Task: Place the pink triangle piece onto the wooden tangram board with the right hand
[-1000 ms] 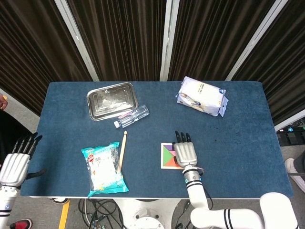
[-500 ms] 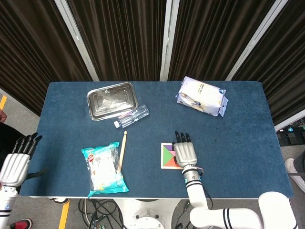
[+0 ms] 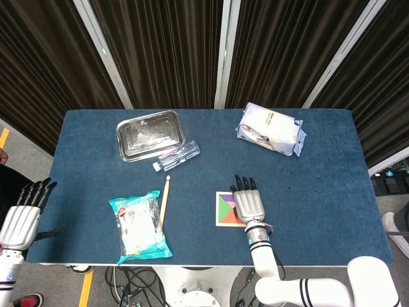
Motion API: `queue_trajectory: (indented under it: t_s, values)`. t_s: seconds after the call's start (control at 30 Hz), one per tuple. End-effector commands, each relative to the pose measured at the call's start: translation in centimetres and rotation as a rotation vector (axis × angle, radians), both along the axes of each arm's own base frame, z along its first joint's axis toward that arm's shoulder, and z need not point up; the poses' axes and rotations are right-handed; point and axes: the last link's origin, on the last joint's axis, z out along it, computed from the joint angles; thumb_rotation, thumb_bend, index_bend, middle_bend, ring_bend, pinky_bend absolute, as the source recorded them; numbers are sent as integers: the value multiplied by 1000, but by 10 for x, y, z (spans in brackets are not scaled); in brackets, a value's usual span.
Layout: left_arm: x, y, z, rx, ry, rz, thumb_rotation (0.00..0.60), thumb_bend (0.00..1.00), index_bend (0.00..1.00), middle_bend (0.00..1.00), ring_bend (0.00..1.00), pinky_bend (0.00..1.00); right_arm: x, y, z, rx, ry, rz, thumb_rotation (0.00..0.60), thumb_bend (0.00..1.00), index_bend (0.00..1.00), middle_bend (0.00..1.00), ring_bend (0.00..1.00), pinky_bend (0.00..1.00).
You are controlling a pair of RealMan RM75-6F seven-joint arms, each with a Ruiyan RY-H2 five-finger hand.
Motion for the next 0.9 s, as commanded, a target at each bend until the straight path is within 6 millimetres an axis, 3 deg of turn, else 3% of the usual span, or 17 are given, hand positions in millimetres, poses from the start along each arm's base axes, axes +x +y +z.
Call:
queue_trajectory:
  t_s: [0.03, 0.2, 0.3, 0.43, 0.53, 0.63, 0.77, 0.9]
  values:
    - [0, 0, 0, 1, 0, 0, 600, 0, 8, 0, 0, 0, 0, 0, 3, -5, -9, 4, 600, 318, 236, 0, 0, 0]
    - [1, -1, 1, 1, 2, -1, 600, 0, 8, 0, 0, 0, -6, 3, 29, -52, -23, 24, 600, 318, 231, 0, 0, 0]
    - [2, -1, 0, 2, 4, 1, 600, 0, 8, 0, 0, 0, -23, 9, 61, -98, -33, 27, 600, 318, 205, 0, 0, 0]
    - [5, -2, 0, 8, 4, 2, 600, 0, 8, 0, 0, 0, -58, 24, 115, -192, -73, 93, 600, 312, 128, 0, 0, 0]
    - [8, -2, 0, 10, 13, 0, 600, 0, 8, 0, 0, 0, -95, 42, 155, -266, -82, 172, 600, 283, 25, 0, 0, 0]
    - [13, -1, 0, 7, 22, -7, 600, 0, 8, 0, 0, 0, -134, 65, 190, -353, -47, 194, 600, 269, 0, 0, 0, 0]
    - [19, 0, 0, 7, 30, -15, 600, 0, 8, 0, 0, 0, -164, 91, 210, -383, -45, 151, 600, 268, 0, 0, 0, 0]
    - [23, 1, 0, 8, 39, -16, 600, 0, 8, 0, 0, 0, -184, 104, 220, -406, -13, 109, 600, 277, 0, 0, 0, 0]
